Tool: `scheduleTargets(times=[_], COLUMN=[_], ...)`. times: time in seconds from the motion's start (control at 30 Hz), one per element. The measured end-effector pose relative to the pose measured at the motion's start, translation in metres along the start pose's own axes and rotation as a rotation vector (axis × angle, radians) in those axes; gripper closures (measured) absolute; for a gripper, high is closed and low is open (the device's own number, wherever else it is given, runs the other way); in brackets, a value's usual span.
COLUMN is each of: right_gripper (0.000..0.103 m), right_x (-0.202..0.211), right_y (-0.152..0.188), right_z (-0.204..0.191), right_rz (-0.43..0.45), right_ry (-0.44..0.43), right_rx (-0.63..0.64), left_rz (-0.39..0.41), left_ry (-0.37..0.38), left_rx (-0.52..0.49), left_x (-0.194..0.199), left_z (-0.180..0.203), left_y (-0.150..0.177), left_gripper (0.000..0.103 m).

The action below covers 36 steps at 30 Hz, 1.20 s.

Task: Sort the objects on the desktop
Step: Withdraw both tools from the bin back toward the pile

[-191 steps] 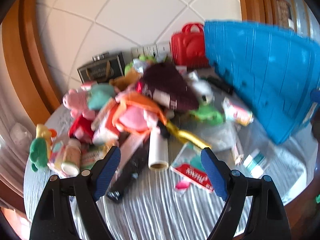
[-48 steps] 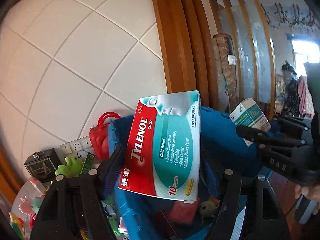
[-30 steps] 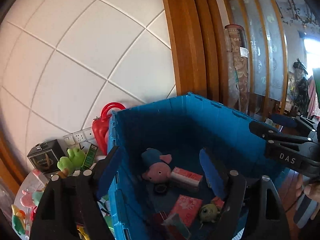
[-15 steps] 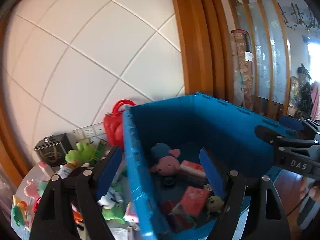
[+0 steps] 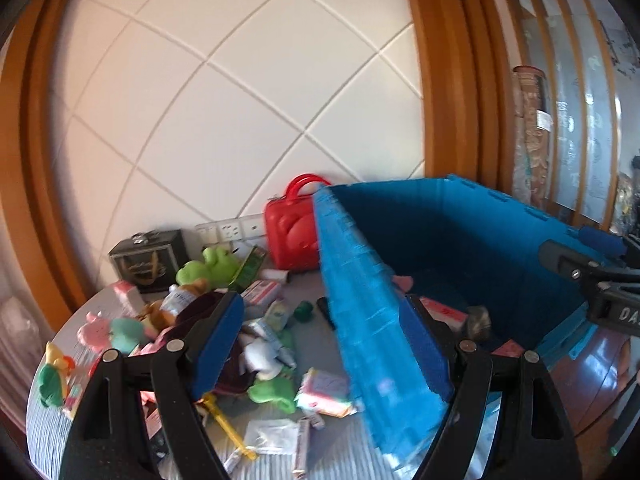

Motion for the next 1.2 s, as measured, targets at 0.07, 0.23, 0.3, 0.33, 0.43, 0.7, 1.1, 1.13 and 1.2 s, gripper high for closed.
scheduleTargets(times=[0.07,0.23,0.3,0.33,0.43,0.7,1.1,1.13,1.2], right_gripper=[0.009,0.009,0.009,0.009,0.007,0.006,0.007,0.007,0.007], right_x=[0.000,-0.004,-0.008,-0.010,-0.017,-0.061,-0.136,-0.142,-0.153], right_y=[-0.002,-0.011,-0.013,-0.014,-0.016,0.004,0.094,0.100,0.114], right_z=[-0.015,-0.060,-0.087,-0.099,-0.144,-0.262,-0.362,-0.369,-0.385], right_rz=[0.005,0.014,0.013,0.013,0.012,-0.083,-0.271,-0.277,-0.306], right_ry=[-0.017,-0.068,-0.091,-0.101,-0.139,-0.208,-0.306,-0.322,-0.366], right_rx=[0.015,0.038,0.055,0.061,0.078,0.099,0.143,0.154,0.184], left_rz=[-0.006,-0.019,-0.038,-0.046,-0.074,-0.131,-0.255,-0.262,-0.283], left_ry=[-0.019,-0.078,-0.101,-0.111,-0.145,-0.213,-0.204,-0.209,-0.215], left_rx=[0.008,0.021,0.037,0.040,0.044,0.015,0.057,0.060,0.065], left_x=[0.002,0.010,0.010,0.010,0.010,0.010,-0.030,-0.032,-0.037], left_z=[-0.018,-0.069,-0.098,-0.111,-0.156,-0.270,-0.338,-0.339,-0.342], left_y=[0.007,0.026,0.038,0.043,0.061,0.097,0.159,0.162,0.169], left_gripper=[0.023,0.023,0.023,0.023,0.023,0.023,0.023,0.023,0.023])
Point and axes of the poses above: each gripper's, at about its wrist camera, not at the fingertips, and x roughly against the way its jaws point, z to its right, y to its underside, the point moved 6 cm from there along -x, roughly the way its jaws point, and after that the axes turned 2 degrees about y, right-handed, at the moved point
